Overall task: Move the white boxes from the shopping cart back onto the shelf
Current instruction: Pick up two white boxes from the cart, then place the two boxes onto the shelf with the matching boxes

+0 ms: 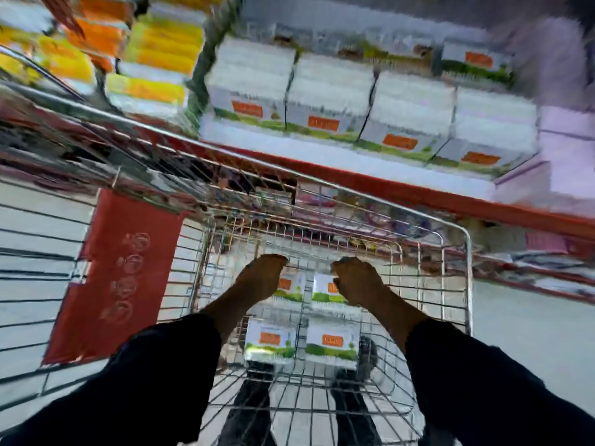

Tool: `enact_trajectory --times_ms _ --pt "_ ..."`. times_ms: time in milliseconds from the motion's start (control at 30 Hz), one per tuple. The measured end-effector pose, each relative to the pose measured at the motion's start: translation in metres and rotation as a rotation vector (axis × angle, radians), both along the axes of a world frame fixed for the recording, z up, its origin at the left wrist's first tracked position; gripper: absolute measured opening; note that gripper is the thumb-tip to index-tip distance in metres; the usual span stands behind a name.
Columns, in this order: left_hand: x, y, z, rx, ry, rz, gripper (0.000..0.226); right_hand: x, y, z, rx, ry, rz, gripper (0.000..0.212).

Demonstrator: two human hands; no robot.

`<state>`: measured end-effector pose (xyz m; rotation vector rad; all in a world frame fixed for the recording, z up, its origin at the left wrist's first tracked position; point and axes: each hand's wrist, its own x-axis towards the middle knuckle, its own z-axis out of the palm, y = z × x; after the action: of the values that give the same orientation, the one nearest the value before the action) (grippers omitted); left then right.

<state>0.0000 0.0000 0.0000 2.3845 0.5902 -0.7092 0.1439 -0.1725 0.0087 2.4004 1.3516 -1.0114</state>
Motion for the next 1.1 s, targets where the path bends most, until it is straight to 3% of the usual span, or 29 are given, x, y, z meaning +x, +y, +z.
enact_trajectory --times_ms 167,367,467,700,900,1100 --pt "0.0 0.01 -0.01 -0.035 -0.024 -0.039 0.048 0.004 -0.004 -0.012 0.09 0.02 -0.074 0.028" --pt "-0.011 0.015 0.032 -0.041 -0.182 -0.007 0.027 -0.006 -0.011 0.031 0.212 0.031 -0.177 0.022" --pt "-0.021 0.014 0.068 0.018 -0.198 0.007 0.033 -0.018 -0.009 0.067 0.296 -0.015 -0.179 0.019" --pt "-0.04 0.023 0.189 0.263 -0.493 0.108 0.033 -0.029 0.008 0.191 0.537 -0.265 -0.206 0.039" --pt "-0.029 0.051 0.275 0.372 -0.703 0.161 0.044 -0.016 0.031 0.28 0.811 -0.342 -0.256 0.02" --pt "0.007 0.08 0.309 0.441 -0.915 0.238 0.03 0.007 0.062 0.315 0.944 -0.395 -0.322 0.019"
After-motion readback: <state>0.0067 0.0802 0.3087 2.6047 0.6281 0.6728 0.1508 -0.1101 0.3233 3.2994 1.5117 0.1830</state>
